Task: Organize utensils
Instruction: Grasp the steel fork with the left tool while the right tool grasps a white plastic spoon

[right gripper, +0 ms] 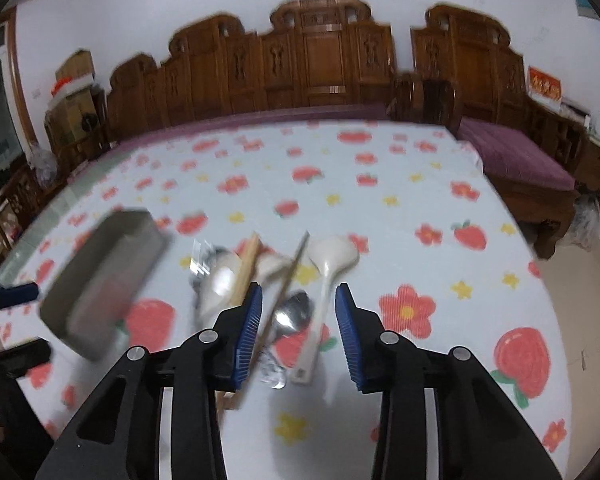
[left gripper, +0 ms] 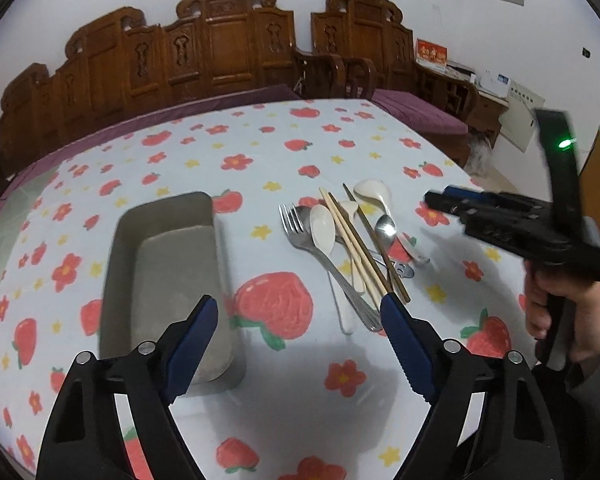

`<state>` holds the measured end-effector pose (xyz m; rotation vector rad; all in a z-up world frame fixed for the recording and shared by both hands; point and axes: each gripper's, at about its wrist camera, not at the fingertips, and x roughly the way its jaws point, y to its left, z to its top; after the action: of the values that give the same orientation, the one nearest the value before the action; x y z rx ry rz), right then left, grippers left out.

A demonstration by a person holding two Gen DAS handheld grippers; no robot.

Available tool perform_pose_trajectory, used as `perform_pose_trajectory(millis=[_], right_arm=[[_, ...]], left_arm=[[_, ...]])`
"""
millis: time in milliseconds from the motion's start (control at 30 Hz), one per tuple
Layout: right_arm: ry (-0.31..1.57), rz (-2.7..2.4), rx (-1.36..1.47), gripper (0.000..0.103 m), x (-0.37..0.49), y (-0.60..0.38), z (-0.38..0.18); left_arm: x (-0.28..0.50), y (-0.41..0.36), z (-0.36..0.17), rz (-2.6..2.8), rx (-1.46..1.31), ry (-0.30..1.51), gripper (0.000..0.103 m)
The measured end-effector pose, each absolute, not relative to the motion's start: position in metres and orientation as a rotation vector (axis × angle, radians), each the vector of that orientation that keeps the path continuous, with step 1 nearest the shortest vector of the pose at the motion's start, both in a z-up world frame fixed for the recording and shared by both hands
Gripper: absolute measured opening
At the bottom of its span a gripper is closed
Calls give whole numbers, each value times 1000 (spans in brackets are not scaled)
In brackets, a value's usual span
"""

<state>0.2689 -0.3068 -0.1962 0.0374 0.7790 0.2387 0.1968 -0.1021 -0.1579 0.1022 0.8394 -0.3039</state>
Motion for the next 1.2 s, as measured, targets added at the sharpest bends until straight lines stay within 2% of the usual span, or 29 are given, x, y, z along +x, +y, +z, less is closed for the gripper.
perform_pose_trajectory(millis=[233,600,633,733,933,1200], right_arm=[[912,244,1,32,295,-301,-244],[947,211,-103,31,316,-294,-259],[949,211,-104,30,316,-294,-259],[955,192,-111,11,317,-298,-258],[975,200,-68,8,317,-311,-256],[969,197,-75,0,316,-316,-252]], left_arm=[[217,-111,-178,-293,101,877,74],[241,-121,-198,-261,87,927,73],[243,-122,-199,-259,87,929,73],[249,-127,-205,-255,79,949,67],[262,-135,-216,-247,75,972,64],[280,-148,-233,-242,95,1012,53]])
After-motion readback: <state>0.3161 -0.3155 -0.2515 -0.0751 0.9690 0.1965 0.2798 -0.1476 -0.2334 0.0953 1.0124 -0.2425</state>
